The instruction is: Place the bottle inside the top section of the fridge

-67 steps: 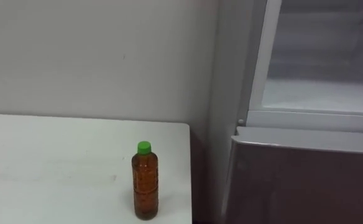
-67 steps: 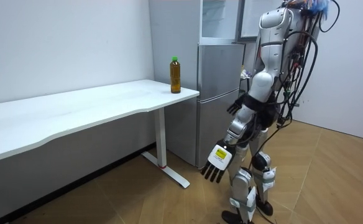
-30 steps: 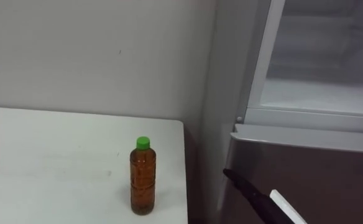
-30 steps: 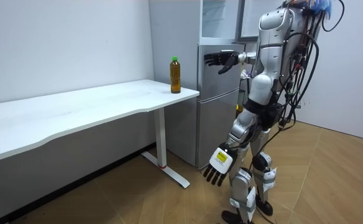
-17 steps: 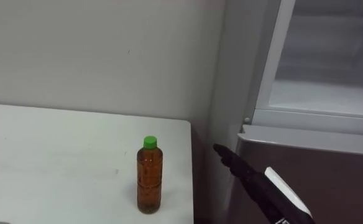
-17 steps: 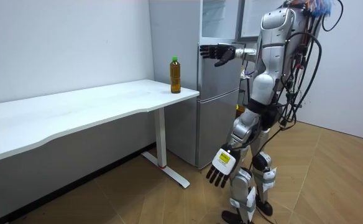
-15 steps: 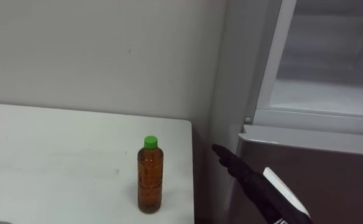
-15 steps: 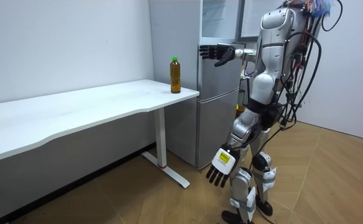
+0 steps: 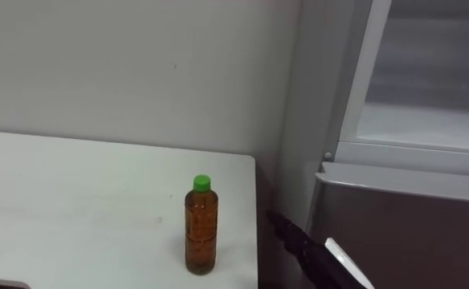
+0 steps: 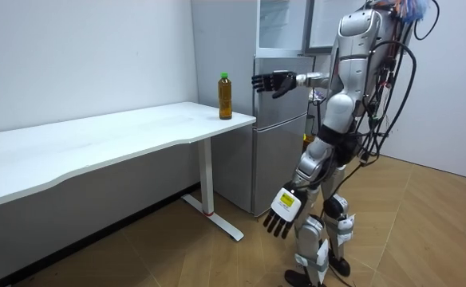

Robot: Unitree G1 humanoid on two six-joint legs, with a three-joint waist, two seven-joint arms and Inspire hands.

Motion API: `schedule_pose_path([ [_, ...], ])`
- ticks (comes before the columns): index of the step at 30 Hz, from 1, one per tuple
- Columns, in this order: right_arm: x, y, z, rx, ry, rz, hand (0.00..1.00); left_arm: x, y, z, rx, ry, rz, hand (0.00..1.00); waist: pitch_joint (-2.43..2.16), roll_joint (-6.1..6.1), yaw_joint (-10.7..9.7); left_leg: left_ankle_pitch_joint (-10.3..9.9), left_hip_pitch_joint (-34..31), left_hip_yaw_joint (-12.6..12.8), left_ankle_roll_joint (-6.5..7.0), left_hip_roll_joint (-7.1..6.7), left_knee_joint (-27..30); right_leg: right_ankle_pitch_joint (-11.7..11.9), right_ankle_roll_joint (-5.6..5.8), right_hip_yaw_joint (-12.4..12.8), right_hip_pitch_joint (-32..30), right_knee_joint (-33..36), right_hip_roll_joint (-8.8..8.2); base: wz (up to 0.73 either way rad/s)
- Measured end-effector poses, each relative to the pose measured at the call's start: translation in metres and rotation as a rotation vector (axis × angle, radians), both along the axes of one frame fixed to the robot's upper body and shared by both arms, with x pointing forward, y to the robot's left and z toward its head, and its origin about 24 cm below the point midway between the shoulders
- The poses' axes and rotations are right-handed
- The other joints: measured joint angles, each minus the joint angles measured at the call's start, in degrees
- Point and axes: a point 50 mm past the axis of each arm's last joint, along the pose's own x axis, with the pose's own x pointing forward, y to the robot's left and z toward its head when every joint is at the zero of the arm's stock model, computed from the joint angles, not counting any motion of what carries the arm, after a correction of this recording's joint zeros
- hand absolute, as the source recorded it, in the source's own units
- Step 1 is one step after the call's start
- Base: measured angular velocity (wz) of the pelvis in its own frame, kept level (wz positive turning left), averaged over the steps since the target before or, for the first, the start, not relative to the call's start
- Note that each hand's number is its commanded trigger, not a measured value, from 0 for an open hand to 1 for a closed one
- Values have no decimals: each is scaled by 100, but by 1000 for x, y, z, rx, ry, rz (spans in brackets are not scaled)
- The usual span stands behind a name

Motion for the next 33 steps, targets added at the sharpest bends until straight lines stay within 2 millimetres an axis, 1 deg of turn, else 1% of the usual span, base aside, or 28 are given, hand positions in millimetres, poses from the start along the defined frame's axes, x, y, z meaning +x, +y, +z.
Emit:
schedule_pose_path([
  [3, 10, -2, -6, -3, 23, -22, 0, 7, -3, 1, -2, -19, -17, 0, 2, 36, 34, 20, -2, -17, -1, -18, -7, 0, 0, -17, 5, 1, -6, 7],
  [4, 15, -2, -7, 4, 26, -33, 0, 9, -3, 2, 0, -30, -21, 0, 0, 39, 38, 48, -2, -36, 3, -50, -28, -1, 1, -63, 7, 2, -16, 7],
  [6, 21, -2, -5, 14, 21, -49, 0, 12, -4, 3, 2, -45, -26, 0, -1, 38, 33, 63, -3, -51, 4, -50, -50, -1, 1, -84, 7, 1, -21, 7],
  [8, 23, -2, -4, 34, 15, -63, 0, 12, -4, 4, 6, -53, -33, 0, -8, 26, 29, 68, -4, -85, 5, -57, -58, -1, 1, -146, 23, 1, -25, 11],
  [9, 23, -2, -4, 48, 18, -65, 0, 11, -3, 4, 9, -49, -38, 0, -11, 21, 34, 68, 0, -120, 5, -62, -58, -1, 1, -243, 48, 0, -28, 15],
  [12, 24, -2, -4, 74, 28, -70, 0, 12, -4, 4, 13, -48, -48, 0, -11, 19, 29, 72, 13, -220, 9, -68, -58, -1, 1, -275, 101, 0, -33, 15],
  [16, 36, -4, -8, 145, 78, -98, 0, 10, -4, 4, 15, -36, -43, 0, -10, 20, 54, 80, 8, -257, 8, -68, -60, -1, 2, -296, 104, -2, -34, 5],
  [20, 40, -5, -10, 210, 105, -124, 0, 11, -4, 4, 18, -30, -42, 0, -9, 24, 65, 85, -8, -297, 3, -70, -60, -1, 2, -327, 102, -4, -33, 6],
  [22, 40, -5, -13, 256, 129, -132, 0, 10, -4, 4, 24, -30, -43, 0, -6, 29, 88, 88, -16, -320, 1, -71, -58, -1, 2, -385, 107, -4, -33, 5],
  [26, 39, -7, -19, 299, 164, -159, 0, 12, -6, 5, 31, -38, -58, 0, 4, 47, 127, 101, -53, -364, 5, -83, -48, -1, 2, -415, 97, -5, -39, 7],
  [27, 40, -7, -19, 305, 166, -166, 0, 13, -7, 5, 31, -41, -59, 0, 12, 59, 168, 107, -57, -364, 5, -84, -51, -1, 2, -437, 97, -5, -42, 0],
  [29, 45, -6, -19, 314, 174, -167, 0, 14, -9, 5, 27, -42, -55, 0, 24, 80, 177, 116, -65, -365, 6, -117, -50, -1, 2, -485, 96, -9, -48, 2],
  [30, 48, -6, -18, 309, 171, -175, 0, 15, -11, 4, 25, -44, -53, 0, 27, 90, 184, 128, -85, -386, 10, -137, -50, -1, 2, -564, 92, -17, -57, 7],
  [32, 53, -5, -16, 311, 163, -188, 0, 16, -14, 4, 29, -48, -50, 0, 37, 113, 236, 138, -103, -417, 13, -148, -51, -1, 2, -585, 93, -26, -62, 8],
  [33, 56, -6, -17, 308, 168, -201, 0, 18, -15, 4, 29, -49, -49, 0, 24, 94, 285, 155, -106, -424, 12, -149, -60, -1, 2, -584, 97, -43, -62, 4],
])
